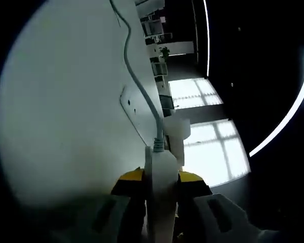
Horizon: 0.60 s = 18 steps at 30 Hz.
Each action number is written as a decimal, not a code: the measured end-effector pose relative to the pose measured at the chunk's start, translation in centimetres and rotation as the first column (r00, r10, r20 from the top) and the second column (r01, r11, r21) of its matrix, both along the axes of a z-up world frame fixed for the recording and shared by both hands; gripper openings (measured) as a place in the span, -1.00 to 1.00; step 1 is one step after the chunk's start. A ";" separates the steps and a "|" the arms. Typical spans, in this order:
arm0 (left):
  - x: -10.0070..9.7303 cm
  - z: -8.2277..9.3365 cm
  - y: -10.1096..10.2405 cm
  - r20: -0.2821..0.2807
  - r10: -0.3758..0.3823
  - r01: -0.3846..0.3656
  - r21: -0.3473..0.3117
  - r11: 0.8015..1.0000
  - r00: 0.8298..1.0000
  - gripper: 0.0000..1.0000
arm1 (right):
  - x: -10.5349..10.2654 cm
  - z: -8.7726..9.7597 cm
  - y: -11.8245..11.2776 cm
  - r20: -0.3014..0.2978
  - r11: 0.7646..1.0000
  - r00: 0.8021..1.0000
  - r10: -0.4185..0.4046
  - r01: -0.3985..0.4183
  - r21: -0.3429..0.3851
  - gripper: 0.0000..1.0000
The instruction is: Pick up the power strip scattered on the table, fix it on the side mounting bracket of the table, and press the switch
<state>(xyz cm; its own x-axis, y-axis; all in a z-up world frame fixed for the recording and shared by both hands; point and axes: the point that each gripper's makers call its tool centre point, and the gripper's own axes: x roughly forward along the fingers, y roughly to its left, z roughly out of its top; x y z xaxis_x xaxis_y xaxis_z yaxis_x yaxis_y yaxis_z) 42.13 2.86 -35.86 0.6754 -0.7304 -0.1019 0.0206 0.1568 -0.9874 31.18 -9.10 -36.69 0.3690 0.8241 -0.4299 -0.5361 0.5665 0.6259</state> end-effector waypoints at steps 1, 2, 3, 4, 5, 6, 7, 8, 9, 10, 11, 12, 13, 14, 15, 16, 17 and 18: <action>-0.1 0.1 0.2 0.001 -0.001 0.001 -0.003 1.000 1.000 -0.49 | -0.1 0.1 0.1 0.004 1.000 1.000 -0.001 0.001 0.002 0.02; -0.2 0.2 0.4 0.004 -0.006 0.006 -0.006 1.000 1.000 -0.49 | -0.3 0.2 0.2 0.006 1.000 1.000 -0.002 0.002 0.005 0.02; -0.3 0.3 0.6 0.004 -0.010 0.010 -0.011 1.000 1.000 -0.49 | -0.4 0.3 0.2 0.010 1.000 1.000 -0.002 0.002 0.008 0.02; -0.4 0.3 0.7 0.003 -0.011 0.011 -0.014 1.000 1.000 -0.49 | -0.6 0.4 0.4 0.013 1.000 1.000 -0.003 0.002 0.014 0.02; -0.5 0.5 0.8 0.007 -0.019 0.019 -0.020 1.000 1.000 -0.49 | -0.8 0.4 0.5 0.014 1.000 1.000 -0.002 0.002 0.019 0.02; -0.7 0.6 0.9 0.007 -0.024 0.024 -0.026 0.999 1.000 -0.49 | -1.0 0.4 0.5 0.017 1.000 1.000 -0.002 0.002 0.022 0.01; -0.8 0.7 1.1 0.008 -0.025 0.025 -0.028 0.999 1.000 -0.49 | -1.2 0.4 0.7 0.019 1.000 1.000 -0.002 0.002 0.026 0.01; -0.9 0.9 1.1 0.011 -0.027 0.028 -0.032 0.999 1.000 -0.49 | -1.4 0.4 0.8 0.020 1.000 1.000 -0.001 0.000 0.028 0.01; -1.0 0.9 1.2 0.013 -0.030 0.031 -0.035 0.999 0.999 -0.49 | -1.5 0.5 0.9 0.023 1.000 1.000 -0.001 0.000 0.030 0.01; -1.2 1.0 1.2 0.015 -0.033 0.033 -0.037 0.999 0.999 -0.49 | -1.6 0.5 1.0 0.025 0.999 1.000 -0.001 0.000 0.032 0.01; -1.3 1.1 1.2 0.018 -0.038 0.039 -0.042 0.998 0.999 -0.49 | -1.8 0.5 1.2 0.025 0.999 1.000 -0.001 0.000 0.037 0.00; -1.4 1.1 1.3 0.015 -0.042 0.042 -0.047 0.998 0.999 -0.49 | -2.1 0.4 1.6 0.024 0.999 1.000 0.009 -0.010 0.038 0.00; -1.6 1.0 1.4 0.013 -0.045 0.046 -0.052 0.998 0.999 -0.49 | -2.3 0.2 2.0 0.024 0.999 1.000 0.019 -0.020 0.039 0.00; -1.7 1.1 1.4 0.014 -0.049 0.050 -0.055 0.997 0.999 -0.49 | -2.5 0.1 2.3 0.023 0.999 0.999 0.032 -0.032 0.038 0.00; -1.8 1.1 1.4 0.017 -0.052 0.053 -0.056 0.997 0.999 -0.49 | -3.1 0.1 2.7 0.022 0.998 0.999 0.044 -0.045 0.045 0.00; -2.0 1.1 1.4 0.016 -0.060 0.061 -0.060 0.996 0.998 -0.49 | -3.3 0.2 3.0 0.015 0.997 0.999 0.050 -0.050 0.057 -0.01; -2.1 1.1 1.4 0.017 -0.066 0.067 -0.063 0.996 0.998 -0.49 | -3.5 0.2 3.3 0.010 0.996 0.998 0.058 -0.058 0.063 -0.01; -2.3 1.1 1.4 0.018 -0.072 0.073 -0.066 0.995 0.997 -0.49 | -3.6 0.1 3.6 0.005 0.995 0.998 0.066 -0.066 0.069 -0.01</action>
